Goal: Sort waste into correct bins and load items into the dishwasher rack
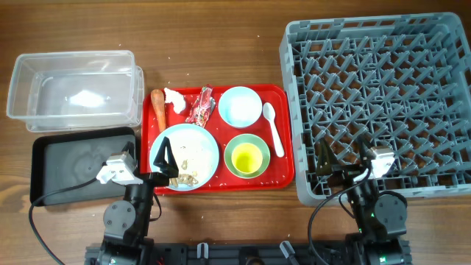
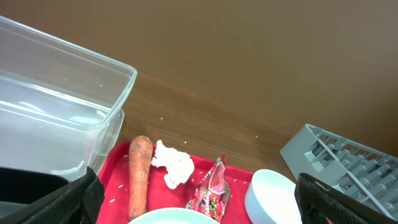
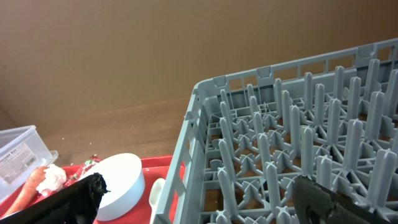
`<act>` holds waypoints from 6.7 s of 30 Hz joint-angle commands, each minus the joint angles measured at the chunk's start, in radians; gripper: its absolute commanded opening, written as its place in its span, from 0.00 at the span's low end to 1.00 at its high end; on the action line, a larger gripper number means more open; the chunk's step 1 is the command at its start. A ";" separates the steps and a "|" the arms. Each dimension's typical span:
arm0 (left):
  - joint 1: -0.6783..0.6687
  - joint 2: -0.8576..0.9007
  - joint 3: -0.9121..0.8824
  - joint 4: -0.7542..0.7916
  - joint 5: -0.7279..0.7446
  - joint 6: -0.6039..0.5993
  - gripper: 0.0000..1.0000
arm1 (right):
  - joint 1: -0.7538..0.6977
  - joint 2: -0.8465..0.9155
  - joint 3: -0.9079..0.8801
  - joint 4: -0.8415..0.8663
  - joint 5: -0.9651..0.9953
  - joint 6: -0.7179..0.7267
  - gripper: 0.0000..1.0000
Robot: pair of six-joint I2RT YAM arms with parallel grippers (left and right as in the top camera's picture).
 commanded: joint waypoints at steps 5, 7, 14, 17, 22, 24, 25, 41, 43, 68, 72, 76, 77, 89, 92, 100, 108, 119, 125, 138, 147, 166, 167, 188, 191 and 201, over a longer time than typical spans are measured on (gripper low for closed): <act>-0.006 -0.011 -0.009 0.004 -0.013 -0.002 1.00 | -0.004 -0.011 -0.005 0.004 -0.011 0.008 1.00; -0.006 -0.011 -0.009 0.004 -0.013 -0.002 1.00 | -0.004 -0.011 -0.005 0.004 -0.011 0.008 1.00; -0.006 -0.011 -0.009 0.004 -0.013 -0.002 1.00 | -0.004 -0.011 -0.005 0.004 -0.011 0.008 1.00; -0.006 -0.011 -0.009 0.004 -0.013 -0.002 1.00 | -0.004 -0.011 -0.005 0.004 -0.011 0.008 1.00; -0.006 -0.011 -0.009 0.004 -0.013 -0.002 1.00 | -0.004 -0.011 -0.005 0.004 -0.011 0.008 1.00; -0.006 -0.011 -0.009 0.004 -0.013 -0.002 1.00 | -0.004 -0.011 -0.005 0.004 -0.011 0.008 1.00; -0.006 -0.011 -0.009 0.004 -0.013 -0.002 1.00 | -0.004 -0.011 -0.005 0.004 -0.011 0.008 0.99; -0.006 -0.011 -0.008 0.130 0.031 -0.002 1.00 | -0.004 -0.011 0.017 0.034 -0.069 0.127 1.00; -0.006 -0.010 0.014 0.159 0.033 -0.002 1.00 | -0.004 -0.009 0.058 0.031 -0.109 0.119 1.00; -0.335 1.405 1.147 -0.896 0.393 -0.033 0.68 | -0.004 0.991 1.086 -0.867 -0.217 0.113 1.00; -0.462 1.509 1.147 -0.897 0.282 -0.080 0.68 | -0.004 1.017 1.086 -0.895 -0.218 0.112 1.00; -0.480 1.587 1.104 -0.858 0.245 -0.081 0.54 | -0.004 1.023 1.086 -0.896 -0.218 0.113 1.00; -0.481 1.599 1.095 -0.837 0.245 -0.081 0.48 | -0.004 1.023 1.086 -0.896 -0.218 0.113 1.00; -0.434 1.343 1.131 -0.830 0.276 -0.084 0.04 | -0.004 1.023 1.086 -0.900 -0.222 0.132 1.00; -0.354 1.224 1.131 -0.830 0.385 -0.084 0.04 | -0.004 1.023 1.086 -0.899 -0.222 0.132 1.00; 0.083 1.254 1.131 -0.769 1.601 0.125 0.04 | -0.004 1.023 1.086 -0.674 -0.961 -0.202 0.90; 0.095 1.260 1.131 -0.716 1.697 0.131 0.04 | 0.189 1.060 1.086 -0.328 -1.185 -0.078 0.91; 0.063 1.260 1.131 -0.711 1.606 0.131 0.04 | 0.380 1.114 1.086 -0.200 -0.945 0.027 0.82; 0.051 1.260 1.131 -0.693 1.575 0.130 0.04 | 0.380 1.115 1.086 -0.249 -0.941 0.023 0.62; 0.194 1.260 1.131 -0.704 1.532 0.127 1.00 | 0.087 0.809 1.095 -1.069 0.148 0.275 0.55; 0.193 1.260 1.131 -0.761 1.463 0.127 1.00 | 0.074 1.187 1.095 -1.218 0.260 0.337 0.56; 0.193 1.260 1.131 -0.797 1.325 0.130 1.00 | -0.059 1.172 1.184 -1.023 -0.118 -0.034 0.87; 0.185 1.260 1.131 -0.814 1.259 0.130 1.00 | -0.059 1.102 1.184 -0.972 -0.247 -0.068 0.81; 0.117 0.906 1.134 -0.942 0.289 -0.186 0.93 | 0.515 1.659 1.183 -0.843 0.167 0.314 0.63; 0.117 0.872 1.134 -0.949 0.225 -0.185 1.00 | 0.515 1.780 1.183 -0.809 0.144 0.317 0.49; 0.117 0.879 1.134 -0.949 0.226 -0.185 1.00 | 0.504 1.795 1.188 -0.829 0.123 0.371 0.05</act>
